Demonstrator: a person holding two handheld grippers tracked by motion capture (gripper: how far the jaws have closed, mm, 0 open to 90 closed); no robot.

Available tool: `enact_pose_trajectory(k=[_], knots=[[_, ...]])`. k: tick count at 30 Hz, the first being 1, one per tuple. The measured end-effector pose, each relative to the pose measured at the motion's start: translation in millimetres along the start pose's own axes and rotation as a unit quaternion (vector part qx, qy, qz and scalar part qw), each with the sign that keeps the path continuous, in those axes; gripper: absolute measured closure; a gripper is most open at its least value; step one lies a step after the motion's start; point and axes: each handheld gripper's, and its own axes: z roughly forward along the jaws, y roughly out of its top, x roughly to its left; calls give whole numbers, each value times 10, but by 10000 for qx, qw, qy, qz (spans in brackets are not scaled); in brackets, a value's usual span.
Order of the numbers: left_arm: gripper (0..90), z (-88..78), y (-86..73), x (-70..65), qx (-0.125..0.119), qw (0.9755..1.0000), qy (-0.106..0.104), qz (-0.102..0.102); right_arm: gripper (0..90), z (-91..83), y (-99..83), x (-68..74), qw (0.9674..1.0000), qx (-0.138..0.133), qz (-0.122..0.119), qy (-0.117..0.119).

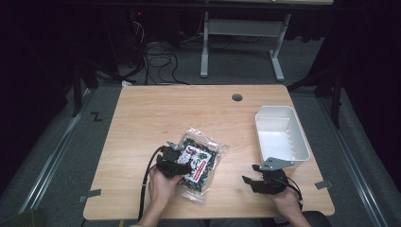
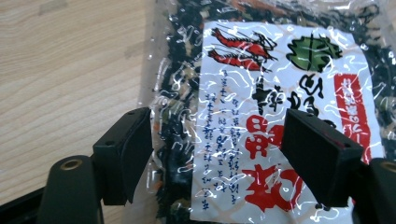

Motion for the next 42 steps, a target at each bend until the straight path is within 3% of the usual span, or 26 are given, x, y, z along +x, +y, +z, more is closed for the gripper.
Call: enact_pose_trajectory(k=[15,24,30,32,37,42], knots=[[277,11,7,-2,82,9996,-215,185,401,10,3,-2,9999,65,21,86],[277,-2,-14,-42,94,9984,-337,437,382,-36,8,26,9994,-236,-52,230],[279,-9,-27,-52,90,9970,-461,621,329,-66,20,6,9987,-499,18,120],[283,-14,-33,-59,85,9965,-476,684,293,-61,25,-14,9987,-473,115,155],[297,-33,-51,-90,96,9950,-536,842,313,-63,45,-16,9990,-284,264,238],[302,-45,-76,-108,73,9935,-633,945,314,-59,70,10,9992,-187,209,276]])
